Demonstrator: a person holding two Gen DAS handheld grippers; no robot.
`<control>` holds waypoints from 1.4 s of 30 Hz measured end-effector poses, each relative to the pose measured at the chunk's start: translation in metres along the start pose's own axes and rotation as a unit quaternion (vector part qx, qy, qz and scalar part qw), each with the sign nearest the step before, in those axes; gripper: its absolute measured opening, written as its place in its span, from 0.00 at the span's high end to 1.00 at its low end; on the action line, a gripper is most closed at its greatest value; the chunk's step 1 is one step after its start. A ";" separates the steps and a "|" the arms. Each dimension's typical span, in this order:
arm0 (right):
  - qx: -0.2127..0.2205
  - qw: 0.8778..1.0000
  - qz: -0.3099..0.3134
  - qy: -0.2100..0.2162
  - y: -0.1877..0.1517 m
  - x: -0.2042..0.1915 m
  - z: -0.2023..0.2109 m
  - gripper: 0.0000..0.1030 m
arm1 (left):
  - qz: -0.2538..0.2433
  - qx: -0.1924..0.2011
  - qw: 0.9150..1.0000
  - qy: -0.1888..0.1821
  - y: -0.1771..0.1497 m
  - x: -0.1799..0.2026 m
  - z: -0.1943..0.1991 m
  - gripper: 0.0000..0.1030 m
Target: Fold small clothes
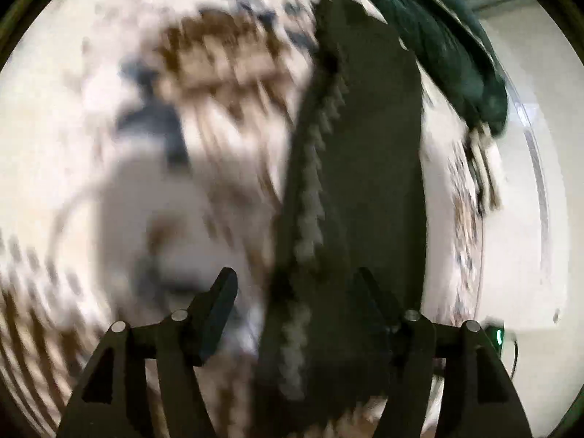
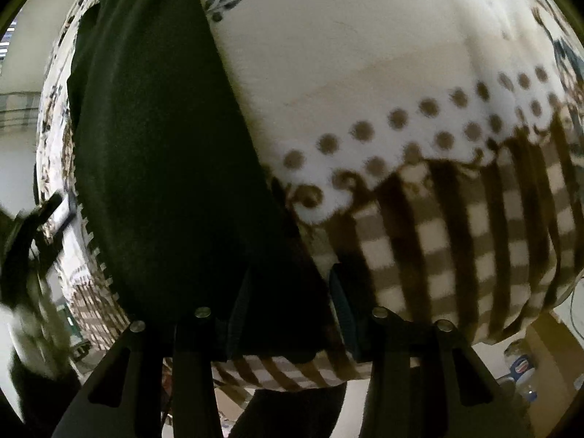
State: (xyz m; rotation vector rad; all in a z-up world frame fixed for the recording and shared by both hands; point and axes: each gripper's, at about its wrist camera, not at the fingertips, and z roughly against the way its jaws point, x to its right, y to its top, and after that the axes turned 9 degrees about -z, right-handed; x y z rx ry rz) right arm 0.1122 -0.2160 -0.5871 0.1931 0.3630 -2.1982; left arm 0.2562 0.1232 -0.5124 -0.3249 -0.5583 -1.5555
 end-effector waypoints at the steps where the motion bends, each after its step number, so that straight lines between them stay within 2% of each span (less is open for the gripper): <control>1: -0.002 1.000 -0.002 0.005 0.000 0.004 0.001 0.55 | -0.006 -0.023 1.000 0.008 -0.019 0.012 -0.009 0.38; 2: -0.006 1.000 -0.004 0.011 0.000 0.008 0.001 0.55 | -0.012 -0.035 0.999 0.001 -0.031 0.020 -0.018 0.38; 3: -0.009 1.000 -0.004 0.015 0.002 0.010 0.001 0.55 | -0.022 -0.047 0.999 0.012 -0.042 0.028 -0.028 0.40; 4: -0.012 1.000 -0.005 0.016 0.003 0.014 0.001 0.55 | -0.034 -0.055 0.997 0.036 -0.054 0.033 -0.037 0.46; 5: -0.012 1.000 -0.005 0.019 0.003 0.018 0.001 0.55 | -0.044 -0.050 0.997 0.049 -0.063 0.038 -0.044 0.77; 6: -0.010 1.000 -0.004 0.021 0.002 0.015 -0.003 0.55 | -0.052 -0.045 0.995 0.077 -0.069 0.040 -0.047 0.93; 7: -0.008 1.000 -0.001 0.023 0.002 0.017 -0.003 0.56 | -0.049 -0.035 0.995 0.079 -0.072 0.039 -0.044 0.93; 9: -0.006 0.999 0.004 0.039 -0.005 0.012 -0.010 0.87 | -0.018 -0.009 0.997 0.071 -0.076 0.034 -0.030 0.93; 10: -0.005 0.999 0.010 0.043 -0.009 0.009 -0.011 0.94 | -0.016 -0.003 0.997 0.069 -0.077 0.034 -0.024 0.93; 13: 0.013 0.999 0.028 0.045 -0.023 0.003 -0.002 0.94 | -0.024 0.011 0.997 0.074 -0.081 0.037 -0.005 0.97; 15: 0.015 0.998 0.031 0.050 -0.030 -0.002 0.004 0.94 | -0.026 0.000 0.997 0.075 -0.083 0.029 -0.007 0.96; 16: 0.015 0.998 0.035 0.043 -0.031 -0.003 0.006 0.94 | -0.024 -0.009 0.997 0.077 -0.090 0.013 -0.004 0.96; 18: 0.009 0.999 0.046 0.026 -0.029 -0.004 0.000 0.94 | -0.013 -0.033 0.997 0.063 -0.089 0.003 -0.017 0.92; 19: -0.005 0.999 0.047 0.025 -0.026 -0.005 -0.006 0.94 | -0.006 -0.032 0.998 0.052 -0.088 0.002 -0.015 0.92; 20: -0.021 0.999 0.039 0.022 -0.022 -0.006 -0.012 0.90 | -0.002 -0.027 0.999 0.038 -0.088 0.007 -0.009 0.85; 21: -0.029 0.999 0.032 0.021 -0.019 -0.004 -0.014 0.87 | -0.001 -0.020 0.999 0.032 -0.088 0.006 -0.004 0.63; 22: -0.036 0.999 0.026 0.026 -0.015 -0.001 -0.016 0.82 | -0.002 -0.014 0.999 0.030 -0.089 0.006 -0.003 0.48; 23: -0.041 0.998 0.024 0.041 -0.013 0.002 -0.014 0.68 | 0.001 -0.013 1.000 0.023 -0.091 0.003 -0.003 0.28; 25: -0.038 0.998 0.026 0.053 -0.013 0.006 -0.013 0.49 | 0.013 -0.026 1.000 0.001 -0.096 -0.008 -0.010 0.26; 27: -0.046 0.997 0.028 0.059 -0.012 0.011 -0.020 0.49 | 0.015 -0.051 0.999 0.001 -0.100 -0.009 -0.029 0.26; 30: -0.058 0.995 0.018 0.075 -0.010 0.013 -0.038 0.49 | 0.003 -0.039 0.999 0.013 -0.102 -0.005 -0.031 0.26; 31: -0.056 0.995 0.011 0.082 -0.009 0.014 -0.041 0.47 | 0.000 -0.037 0.999 0.018 -0.102 0.001 -0.031 0.30; 32: -0.052 0.995 0.005 0.090 -0.010 0.015 -0.043 0.50 | -0.008 -0.030 0.999 0.025 -0.103 0.007 -0.027 0.65; 33: -0.049 0.994 0.000 0.103 -0.011 0.015 -0.042 0.59 | -0.015 -0.032 0.999 0.024 -0.105 0.013 -0.026 0.92; 34: -0.049 0.993 0.000 0.110 -0.013 0.014 -0.042 0.88 | -0.016 -0.036 0.999 0.024 -0.106 0.016 -0.025 0.92; 37: -0.051 0.990 -0.009 0.129 -0.019 0.013 -0.030 0.90 | 0.003 -0.024 1.000 0.002 -0.102 0.026 -0.006 0.92; 42: -0.048 0.986 -0.013 0.161 -0.025 -0.006 0.022 0.91 | 0.050 0.003 0.996 -0.074 -0.079 0.041 0.037 0.92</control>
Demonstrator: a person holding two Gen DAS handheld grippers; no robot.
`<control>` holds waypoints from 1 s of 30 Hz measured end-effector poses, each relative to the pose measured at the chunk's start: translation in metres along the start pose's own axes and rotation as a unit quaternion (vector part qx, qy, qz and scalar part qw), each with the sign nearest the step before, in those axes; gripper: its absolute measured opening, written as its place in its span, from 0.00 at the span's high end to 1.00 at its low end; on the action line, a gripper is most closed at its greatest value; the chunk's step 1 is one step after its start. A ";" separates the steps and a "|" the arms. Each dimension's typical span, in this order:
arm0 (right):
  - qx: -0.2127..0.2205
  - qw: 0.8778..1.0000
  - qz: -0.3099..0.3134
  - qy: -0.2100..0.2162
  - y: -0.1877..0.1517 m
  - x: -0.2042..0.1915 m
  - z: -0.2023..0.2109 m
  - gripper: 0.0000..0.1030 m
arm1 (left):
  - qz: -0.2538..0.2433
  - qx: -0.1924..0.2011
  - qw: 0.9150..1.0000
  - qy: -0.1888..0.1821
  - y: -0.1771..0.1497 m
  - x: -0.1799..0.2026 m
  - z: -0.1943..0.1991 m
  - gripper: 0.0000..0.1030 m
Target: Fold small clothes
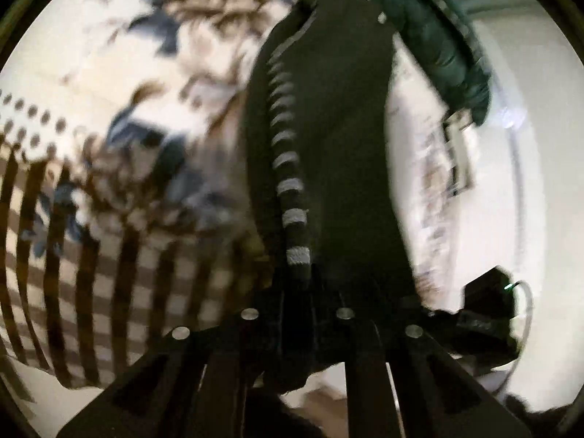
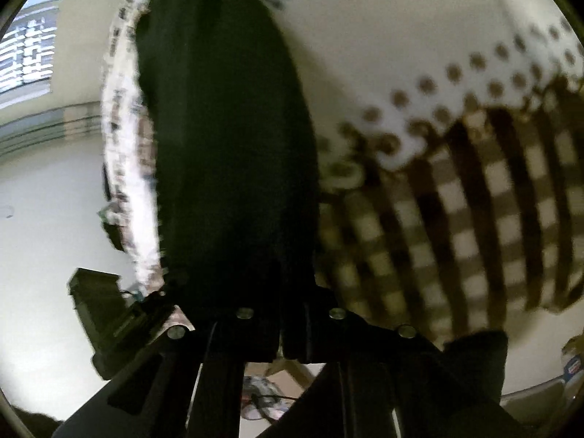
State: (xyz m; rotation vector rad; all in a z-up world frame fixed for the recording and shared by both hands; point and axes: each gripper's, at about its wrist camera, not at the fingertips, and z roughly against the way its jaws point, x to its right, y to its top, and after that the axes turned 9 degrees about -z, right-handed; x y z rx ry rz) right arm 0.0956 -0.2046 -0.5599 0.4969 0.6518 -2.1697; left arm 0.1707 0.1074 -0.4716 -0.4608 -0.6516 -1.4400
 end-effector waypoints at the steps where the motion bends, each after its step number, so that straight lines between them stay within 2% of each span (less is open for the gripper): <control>1: 0.003 1.000 0.002 0.006 -0.001 -0.010 0.009 0.91 | 0.010 0.007 1.000 -0.018 0.008 0.002 0.010 0.92; 4: 0.019 0.999 0.003 0.039 0.006 -0.045 0.043 0.91 | 0.024 0.039 0.997 -0.065 0.050 0.020 0.029 0.92; 6: 0.036 0.997 0.010 0.060 0.017 -0.069 0.061 0.91 | 0.028 0.068 0.993 -0.091 0.092 0.028 0.037 0.92; 10: 0.064 0.991 0.029 0.110 0.068 -0.123 0.082 0.91 | 0.024 0.105 0.989 -0.106 0.173 0.038 0.020 0.92; 14: 0.104 0.985 0.066 0.124 0.149 -0.185 0.079 0.91 | 0.031 0.131 0.987 -0.085 0.261 0.025 -0.020 0.92; 15: 0.115 0.983 0.070 0.127 0.180 -0.202 0.073 0.91 | 0.039 0.135 0.987 -0.084 0.284 0.018 -0.034 0.92; 19: 0.127 0.982 0.079 0.114 0.280 -0.248 0.042 0.91 | 0.069 0.150 0.984 -0.069 0.353 -0.011 -0.070 0.91; 22: 0.132 0.983 0.093 0.091 0.352 -0.284 0.010 0.91 | 0.089 0.139 0.984 -0.063 0.399 -0.028 -0.095 0.87; 23: 0.129 0.983 0.098 0.086 0.372 -0.295 -0.002 0.91 | 0.100 0.133 0.984 -0.063 0.411 -0.036 -0.103 0.81; 24: 0.126 0.984 0.100 0.082 0.390 -0.304 -0.009 0.91 | 0.117 0.134 0.981 -0.077 0.416 -0.044 -0.106 0.69; 25: 0.118 0.986 0.099 0.070 0.410 -0.311 -0.019 0.90 | 0.127 0.137 0.978 -0.089 0.415 -0.048 -0.102 0.61; 27: 0.100 0.990 0.081 0.051 0.438 -0.311 -0.031 0.86 | 0.140 0.162 0.969 -0.124 0.409 -0.056 -0.087 0.33; 28: 0.098 0.991 0.075 0.047 0.445 -0.307 -0.032 0.78 | 0.139 0.171 0.967 -0.125 0.406 -0.056 -0.079 0.28; 29: 0.106 0.990 0.078 0.053 0.448 -0.304 -0.025 0.57 | 0.133 0.180 0.968 -0.111 0.401 -0.055 -0.072 0.26; 30: 0.114 0.988 0.086 0.055 0.445 -0.301 -0.019 0.47 | 0.111 0.180 0.973 -0.093 0.399 -0.051 -0.067 0.26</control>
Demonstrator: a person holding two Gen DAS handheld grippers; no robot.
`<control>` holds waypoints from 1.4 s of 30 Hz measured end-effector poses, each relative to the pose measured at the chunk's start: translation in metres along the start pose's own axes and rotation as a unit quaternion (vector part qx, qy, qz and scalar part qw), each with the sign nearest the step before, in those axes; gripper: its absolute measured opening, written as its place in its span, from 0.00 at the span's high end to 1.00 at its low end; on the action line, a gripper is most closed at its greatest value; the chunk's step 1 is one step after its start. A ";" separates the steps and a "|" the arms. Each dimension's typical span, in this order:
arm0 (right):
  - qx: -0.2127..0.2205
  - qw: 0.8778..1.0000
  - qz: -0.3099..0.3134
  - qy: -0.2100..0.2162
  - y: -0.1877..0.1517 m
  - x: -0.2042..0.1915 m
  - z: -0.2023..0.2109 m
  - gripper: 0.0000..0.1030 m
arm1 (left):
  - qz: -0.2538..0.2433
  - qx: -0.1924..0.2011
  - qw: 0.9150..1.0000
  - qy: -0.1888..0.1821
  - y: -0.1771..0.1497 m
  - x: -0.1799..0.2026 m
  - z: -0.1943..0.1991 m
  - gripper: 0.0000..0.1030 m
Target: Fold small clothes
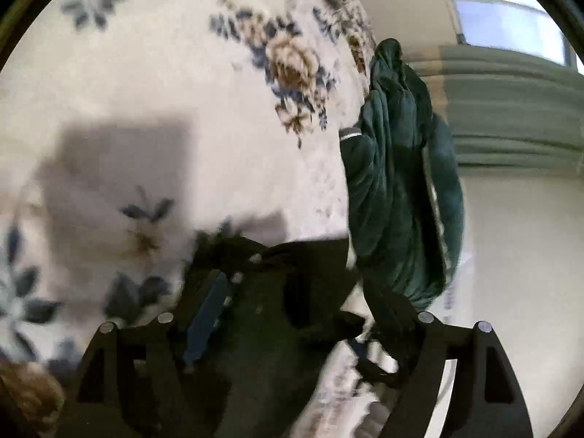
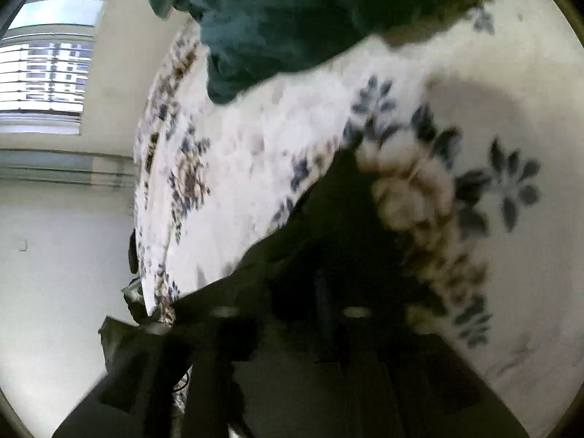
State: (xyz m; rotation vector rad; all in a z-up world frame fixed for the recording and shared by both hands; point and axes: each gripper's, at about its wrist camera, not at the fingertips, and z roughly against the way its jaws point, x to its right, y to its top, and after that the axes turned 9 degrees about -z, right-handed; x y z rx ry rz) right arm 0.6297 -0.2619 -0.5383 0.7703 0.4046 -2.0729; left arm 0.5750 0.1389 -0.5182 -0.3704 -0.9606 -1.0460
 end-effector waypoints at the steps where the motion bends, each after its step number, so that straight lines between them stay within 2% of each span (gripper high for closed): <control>1: 0.009 1.000 0.013 -0.004 -0.002 0.002 0.007 0.41 | -0.021 -0.004 1.000 0.015 -0.001 0.005 0.001 0.26; 2: 0.012 0.999 0.028 -0.012 -0.006 0.004 0.011 0.41 | -0.063 -0.013 0.997 0.053 -0.004 0.013 -0.001 0.26; 4: 0.006 0.998 0.049 -0.038 -0.013 0.010 0.010 0.41 | -0.121 -0.026 0.988 0.096 -0.004 0.024 -0.015 0.26; 6: -0.007 0.995 0.073 -0.066 -0.022 0.015 0.002 0.41 | -0.184 -0.051 0.970 0.151 -0.003 0.036 -0.043 0.26; 7: -0.012 0.993 0.090 -0.081 -0.024 0.014 -0.007 0.41 | -0.200 -0.056 0.965 0.163 -0.002 0.038 -0.053 0.26; 10: 0.001 0.982 0.143 -0.127 -0.020 0.000 -0.035 0.43 | -0.252 -0.075 0.938 0.226 0.016 0.041 -0.094 0.26; 11: 0.010 0.976 0.158 -0.147 -0.015 -0.005 -0.045 0.48 | -0.249 -0.080 0.935 0.239 0.023 0.035 -0.100 0.25; 12: 0.021 0.970 0.169 -0.175 -0.008 -0.011 -0.055 0.48 | -0.233 -0.083 0.938 0.244 0.030 0.026 -0.103 0.25; 13: 0.023 0.968 0.162 -0.192 0.002 -0.013 -0.063 0.48 | -0.211 -0.083 0.946 0.233 0.035 0.019 -0.099 0.26; 14: 0.021 0.970 0.142 -0.195 0.011 -0.013 -0.066 0.48 | -0.195 -0.079 0.954 0.215 0.037 0.016 -0.090 0.27; 15: 0.024 0.972 0.130 -0.193 0.015 -0.013 -0.064 0.48 | -0.194 -0.075 0.957 0.201 0.034 0.017 -0.075 0.27; 18: 0.046 0.975 0.119 -0.182 0.014 -0.016 -0.039 0.48 | -0.197 -0.064 0.964 0.168 0.007 0.024 -0.029 0.27; 21: 0.025 0.980 0.116 -0.158 -0.017 -0.009 -0.008 0.48 | -0.191 -0.081 0.966 0.154 -0.037 0.025 -0.001 0.27; 24: -0.015 0.985 0.098 -0.142 -0.061 0.011 0.008 0.48 | -0.195 -0.114 0.960 0.168 -0.086 0.021 0.001 0.27; 26: -0.052 0.986 0.087 -0.135 -0.092 0.025 0.007 0.48 | -0.227 -0.128 0.940 0.219 -0.111 0.017 -0.006 0.27; 28: -0.090 0.982 0.089 -0.142 -0.121 0.037 -0.005 0.48 | -0.242 -0.137 0.923 0.265 -0.123 0.006 -0.006 0.26; 30: -0.087 0.977 0.107 -0.164 -0.138 0.044 -0.013 0.50 | -0.239 -0.119 0.918 0.294 -0.119 -0.007 0.013 0.25; 31: -0.077 0.974 0.115 -0.179 -0.141 0.047 -0.013 0.56 | -0.236 -0.111 0.919 0.297 -0.117 -0.008 0.022 0.25; 33: -0.057 0.969 0.114 -0.210 -0.144 0.051 -0.009 0.56 | -0.226 -0.102 0.923 0.296 -0.118 -0.004 0.040 0.25; 38: -0.050 0.976 0.073 -0.199 -0.156 0.061 0.016 0.53 | -0.227 -0.116 0.926 0.278 -0.150 0.012 0.032 0.26; 40: -0.052 0.979 0.031 -0.194 -0.168 0.072 0.030 0.52 | -0.213 -0.119 0.930 0.276 -0.161 0.008 0.020 0.26; 42: -0.060 0.983 -0.026 -0.173 -0.181 0.084 0.038 0.48 | -0.210 -0.117 0.928 0.283 -0.168 0.003 0.007 0.25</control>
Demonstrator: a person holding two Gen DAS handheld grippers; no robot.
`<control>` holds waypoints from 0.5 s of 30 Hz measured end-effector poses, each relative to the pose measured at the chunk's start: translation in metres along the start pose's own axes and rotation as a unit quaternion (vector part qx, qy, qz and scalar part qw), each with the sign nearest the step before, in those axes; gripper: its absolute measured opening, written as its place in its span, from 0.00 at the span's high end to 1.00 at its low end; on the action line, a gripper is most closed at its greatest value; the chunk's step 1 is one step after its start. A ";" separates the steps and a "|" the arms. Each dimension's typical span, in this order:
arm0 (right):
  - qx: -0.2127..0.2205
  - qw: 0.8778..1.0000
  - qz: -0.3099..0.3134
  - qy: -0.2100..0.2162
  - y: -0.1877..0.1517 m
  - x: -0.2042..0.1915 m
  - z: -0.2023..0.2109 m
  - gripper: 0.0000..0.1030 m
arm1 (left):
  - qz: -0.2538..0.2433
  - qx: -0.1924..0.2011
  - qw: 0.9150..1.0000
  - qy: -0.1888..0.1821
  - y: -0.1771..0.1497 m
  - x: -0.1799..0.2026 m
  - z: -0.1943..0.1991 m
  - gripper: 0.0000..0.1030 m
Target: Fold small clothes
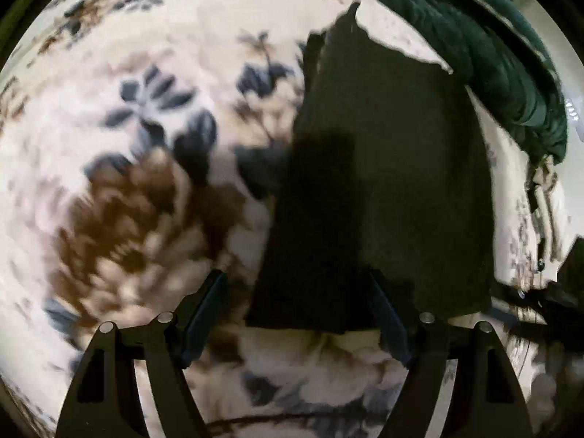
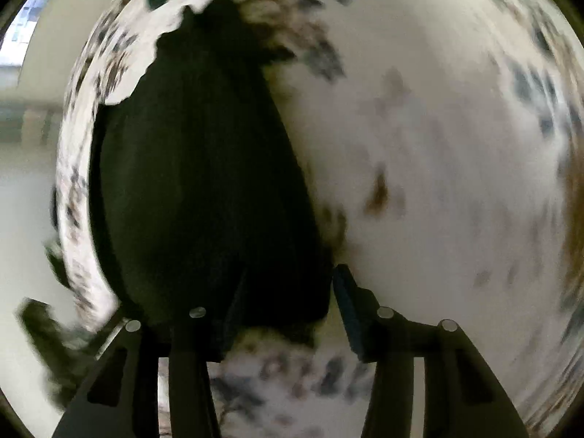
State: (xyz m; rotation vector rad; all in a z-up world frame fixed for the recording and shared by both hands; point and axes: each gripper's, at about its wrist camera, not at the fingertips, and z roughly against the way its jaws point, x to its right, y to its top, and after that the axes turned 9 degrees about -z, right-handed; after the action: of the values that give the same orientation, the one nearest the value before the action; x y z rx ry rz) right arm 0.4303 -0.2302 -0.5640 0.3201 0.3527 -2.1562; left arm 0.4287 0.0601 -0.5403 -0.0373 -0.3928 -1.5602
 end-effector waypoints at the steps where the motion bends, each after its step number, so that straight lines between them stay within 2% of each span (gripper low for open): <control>1: -0.014 0.999 -0.029 0.015 -0.008 0.007 -0.005 0.46 | -0.002 0.004 1.000 0.005 -0.001 0.002 -0.004 0.25; 2: -0.030 0.998 -0.052 0.032 -0.014 0.010 -0.012 0.39 | 0.000 0.008 1.000 0.007 -0.003 0.002 -0.005 0.25; 4: -0.073 0.988 -0.109 0.085 -0.023 0.017 -0.041 0.38 | -0.011 0.014 1.000 0.010 -0.003 0.001 -0.003 0.25; 5: -0.096 0.976 -0.141 0.134 -0.024 0.017 -0.063 0.38 | -0.021 0.015 1.000 0.014 -0.003 0.003 -0.003 0.25; 7: -0.118 0.962 -0.166 0.182 -0.022 0.006 -0.095 0.38 | -0.049 0.013 0.998 0.028 -0.007 0.005 -0.001 0.26; 8: -0.105 0.956 -0.179 0.207 -0.021 0.003 -0.099 0.50 | -0.063 0.010 0.997 0.034 -0.009 0.004 0.002 0.26; 10: -0.084 0.959 -0.172 0.208 -0.019 -0.005 -0.094 0.77 | -0.106 0.008 0.993 0.060 -0.017 0.000 0.014 0.26; 12: -0.078 0.957 -0.167 0.224 -0.023 -0.009 -0.078 0.80 | -0.155 0.010 0.983 0.093 -0.018 -0.008 0.023 0.24; 13: -0.070 0.958 -0.156 0.229 -0.026 -0.012 -0.066 0.80 | -0.160 0.009 0.981 0.111 -0.018 -0.013 0.026 0.25; 14: -0.068 0.959 -0.148 0.232 -0.030 -0.015 -0.058 0.81 | -0.165 0.000 0.973 0.164 -0.016 -0.021 0.028 0.28; 15: -0.067 0.960 -0.142 0.234 -0.034 -0.018 -0.050 0.81 | -0.161 0.000 0.972 0.169 -0.016 -0.027 0.031 0.28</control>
State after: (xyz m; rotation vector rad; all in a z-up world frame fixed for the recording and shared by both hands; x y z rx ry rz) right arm 0.4171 -0.1794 -0.5994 0.7438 0.8530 -2.3049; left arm 0.4074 0.0943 -0.5216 0.3025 -0.1325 -1.8477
